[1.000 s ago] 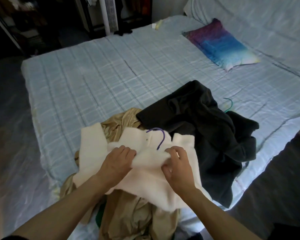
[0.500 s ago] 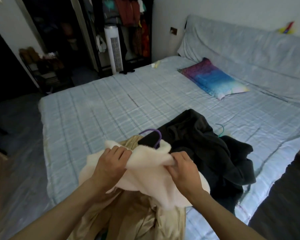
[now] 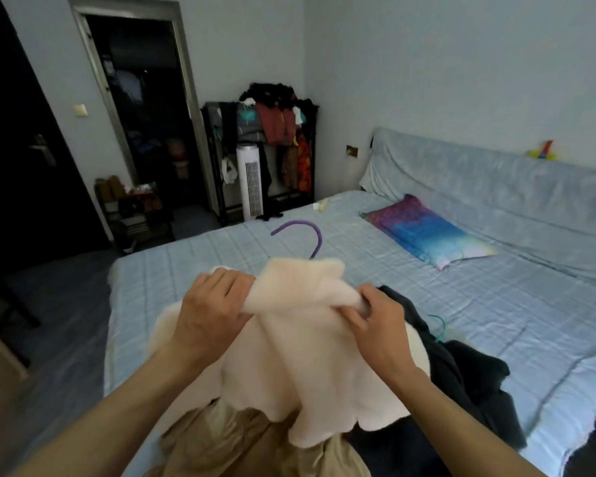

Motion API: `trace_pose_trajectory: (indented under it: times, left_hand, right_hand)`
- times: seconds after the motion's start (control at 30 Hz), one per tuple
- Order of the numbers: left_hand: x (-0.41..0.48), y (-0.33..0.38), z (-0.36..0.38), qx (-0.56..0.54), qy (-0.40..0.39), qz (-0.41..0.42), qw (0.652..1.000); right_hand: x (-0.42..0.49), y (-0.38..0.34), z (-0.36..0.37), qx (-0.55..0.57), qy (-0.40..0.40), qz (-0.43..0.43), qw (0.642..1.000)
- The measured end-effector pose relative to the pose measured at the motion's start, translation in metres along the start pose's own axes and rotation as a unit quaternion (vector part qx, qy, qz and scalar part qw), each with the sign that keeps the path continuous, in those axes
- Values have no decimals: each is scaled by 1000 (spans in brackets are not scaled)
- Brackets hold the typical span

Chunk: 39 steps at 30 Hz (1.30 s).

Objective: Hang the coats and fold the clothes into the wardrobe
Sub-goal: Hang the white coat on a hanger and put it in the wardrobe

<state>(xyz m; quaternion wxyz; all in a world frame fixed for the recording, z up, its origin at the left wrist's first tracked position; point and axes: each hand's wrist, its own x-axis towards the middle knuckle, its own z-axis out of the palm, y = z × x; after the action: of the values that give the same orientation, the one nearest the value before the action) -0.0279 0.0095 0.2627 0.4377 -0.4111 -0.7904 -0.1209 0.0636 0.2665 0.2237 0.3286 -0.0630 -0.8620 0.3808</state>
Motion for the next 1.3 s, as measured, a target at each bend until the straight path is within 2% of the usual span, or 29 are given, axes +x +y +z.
trace_pose_trajectory:
  times: [0.3,0.4,0.53,0.73,1.0,1.1,1.17,1.3]
  left_hand:
    - [93,-7,-82,47,169,14,984]
    - [98,-7,-96,68,173,-11,983]
    - [76,-1,-97,66,139,-63,986]
    - [56,5,-88,55,111,-45,991]
    - [60,18,-82,58,67,23,996]
    - [67,26,-80,65,28,46,996]
    - [69,24,-79,61,11,37,997]
    - [71,20,-77,90,29,-20,995]
  right_hand:
    - [72,-89,-63,63,124,-103,985]
    - [81,-106,-77,64,157,-124,978]
    - [73,-106,-83,63,153,-107,980]
    - [59,-102,-75,31,112,-109,987]
    - [40,-106,-74,6,70,-178,981]
    - [33,-111,-70,-20,46,-210,976]
    - [37,-114,-76,-19,-2,-218,976]
    - [57,-123,-98,-63,-168,-253,951]
